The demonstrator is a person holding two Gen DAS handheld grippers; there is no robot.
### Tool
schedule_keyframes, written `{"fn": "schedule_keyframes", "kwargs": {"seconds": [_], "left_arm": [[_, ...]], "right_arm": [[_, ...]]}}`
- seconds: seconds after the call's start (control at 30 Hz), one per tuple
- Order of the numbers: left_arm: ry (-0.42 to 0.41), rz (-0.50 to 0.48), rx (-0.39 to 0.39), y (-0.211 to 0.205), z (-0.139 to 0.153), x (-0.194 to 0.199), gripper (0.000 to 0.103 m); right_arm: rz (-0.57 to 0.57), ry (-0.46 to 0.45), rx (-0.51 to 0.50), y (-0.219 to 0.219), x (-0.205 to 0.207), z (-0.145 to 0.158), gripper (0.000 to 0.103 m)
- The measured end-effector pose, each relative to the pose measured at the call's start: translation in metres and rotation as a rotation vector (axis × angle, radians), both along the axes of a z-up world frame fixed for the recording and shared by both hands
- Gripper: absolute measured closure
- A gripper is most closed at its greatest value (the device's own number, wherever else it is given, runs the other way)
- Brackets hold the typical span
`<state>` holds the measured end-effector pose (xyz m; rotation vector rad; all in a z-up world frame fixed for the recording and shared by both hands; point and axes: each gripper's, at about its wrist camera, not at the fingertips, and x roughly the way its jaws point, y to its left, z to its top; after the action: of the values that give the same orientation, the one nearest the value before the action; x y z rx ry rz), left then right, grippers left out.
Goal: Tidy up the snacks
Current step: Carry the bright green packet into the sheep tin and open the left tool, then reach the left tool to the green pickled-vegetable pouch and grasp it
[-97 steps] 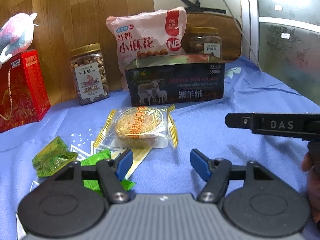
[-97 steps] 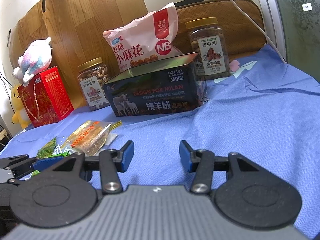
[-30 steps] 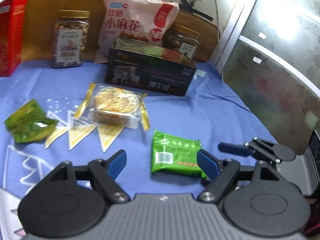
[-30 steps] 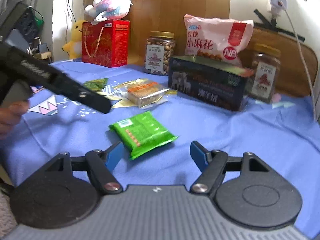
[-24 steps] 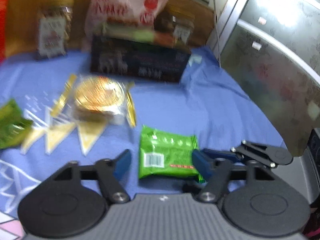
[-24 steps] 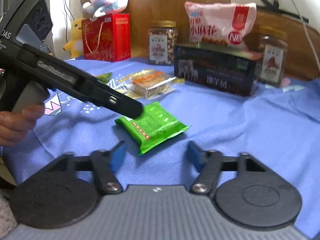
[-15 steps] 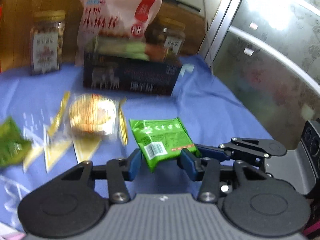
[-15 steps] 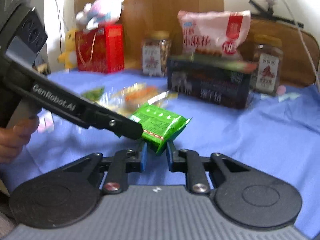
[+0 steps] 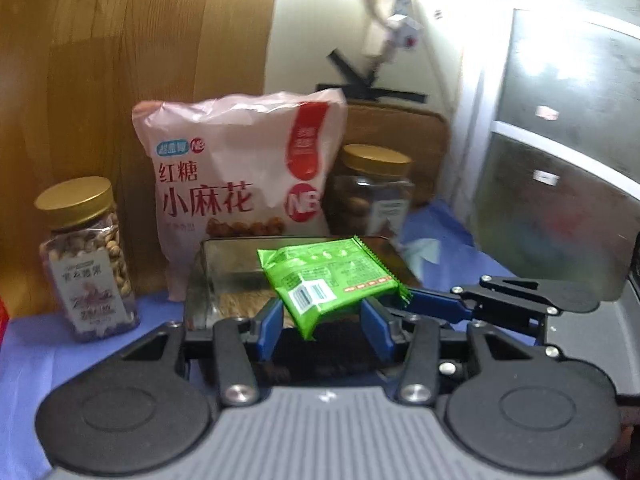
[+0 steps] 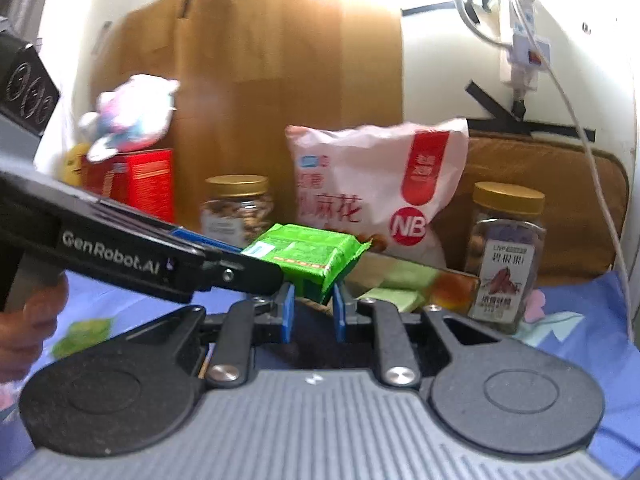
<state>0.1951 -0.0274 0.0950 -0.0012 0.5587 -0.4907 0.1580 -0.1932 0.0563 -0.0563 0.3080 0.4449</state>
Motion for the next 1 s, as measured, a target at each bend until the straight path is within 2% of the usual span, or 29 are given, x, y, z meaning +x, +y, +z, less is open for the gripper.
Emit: {"fn": "schedule_keyframes", "kwargs": {"seconds": [0.17,0.23,0.3,0.43,0.5,0.57,0.6,0.67,0.83,0.93,1.0], "left_arm": [[0.029,0.065,0.041,-0.01,-0.022,0.046,0.058],[0.036,0.086,0.069,-0.012,-0.028,0.054,0.058],[0.053,0.094,0.06,-0.008,-0.03,0.054,0.058],[0.033,0.11,0.001,0.015,-0.015,0.03,0.056],[0.033,0.132,-0.048,0.034,-0.006,0.014,0.053],[0.033,0.17,-0.085,0.058,-0.001,-0.006,0.053],[0.033,0.2,-0.093,0.073,0.0,-0.018,0.053],[0.042,0.264,-0.083,0.097,-0.003,-0.037,0.053],[0.112,0.478,0.035,0.145,-0.023,-0.079,0.053],[0.172,0.546,0.011,0.169,-0.034,-0.092,0.052],[0.199,0.583,-0.011,0.181,-0.04,-0.098,0.052]], "right_arm": [[-0.068,0.034,-0.017,0.007,0.038,-0.016,0.078],[-0.095,0.052,-0.019,0.006,0.044,-0.021,0.077],[-0.094,0.063,0.017,0.0,0.039,-0.022,0.076],[-0.097,0.039,0.06,-0.008,0.016,-0.015,0.074],[-0.069,0.049,0.096,-0.009,0.0,-0.013,0.072],[-0.031,0.075,0.126,-0.006,-0.015,-0.014,0.064],[-0.007,0.092,0.134,-0.003,-0.021,-0.016,0.064],[0.044,0.133,0.143,0.008,-0.034,-0.022,0.064],[0.191,0.23,0.142,0.049,-0.057,-0.034,0.064],[0.267,0.263,0.107,0.079,-0.065,-0.037,0.063],[0.314,0.27,0.075,0.099,-0.068,-0.036,0.057]]}}
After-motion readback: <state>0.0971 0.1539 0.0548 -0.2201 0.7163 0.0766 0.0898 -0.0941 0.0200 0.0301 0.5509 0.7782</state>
